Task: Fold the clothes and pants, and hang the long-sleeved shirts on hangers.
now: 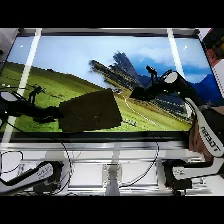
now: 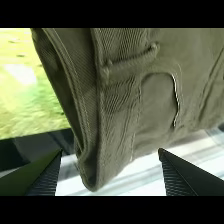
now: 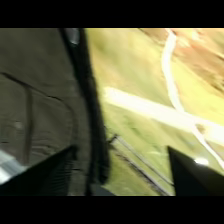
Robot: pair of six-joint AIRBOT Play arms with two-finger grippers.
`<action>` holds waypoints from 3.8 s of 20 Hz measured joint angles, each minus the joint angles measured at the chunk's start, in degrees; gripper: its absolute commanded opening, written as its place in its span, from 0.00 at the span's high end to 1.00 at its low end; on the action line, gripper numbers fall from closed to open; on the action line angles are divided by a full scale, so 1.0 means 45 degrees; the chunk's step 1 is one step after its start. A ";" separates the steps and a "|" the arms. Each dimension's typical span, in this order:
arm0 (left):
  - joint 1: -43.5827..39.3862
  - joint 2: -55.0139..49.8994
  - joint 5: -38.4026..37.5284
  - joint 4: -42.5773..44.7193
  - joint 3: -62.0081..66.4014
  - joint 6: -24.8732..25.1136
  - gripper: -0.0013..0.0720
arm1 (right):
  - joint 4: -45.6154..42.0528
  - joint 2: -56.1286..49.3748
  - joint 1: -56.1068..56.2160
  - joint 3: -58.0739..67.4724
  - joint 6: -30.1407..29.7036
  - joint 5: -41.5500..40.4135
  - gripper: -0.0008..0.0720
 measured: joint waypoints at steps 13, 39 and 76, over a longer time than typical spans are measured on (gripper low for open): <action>0.0000 0.0000 0.1059 0.0000 0.0000 0.0005 0.05 | 0.0719 -0.3128 0.2132 0.1243 -0.1073 -0.0389 0.04; 0.0010 0.0296 0.2827 -0.0413 0.0214 0.0015 0.05 | 0.1375 -0.2220 0.2030 0.3512 -0.1209 -0.0053 0.98; 0.0010 0.1035 0.3468 -0.2108 0.0743 0.0063 0.05 | -0.9525 0.7295 -1.6062 0.3449 0.3920 0.6290 0.35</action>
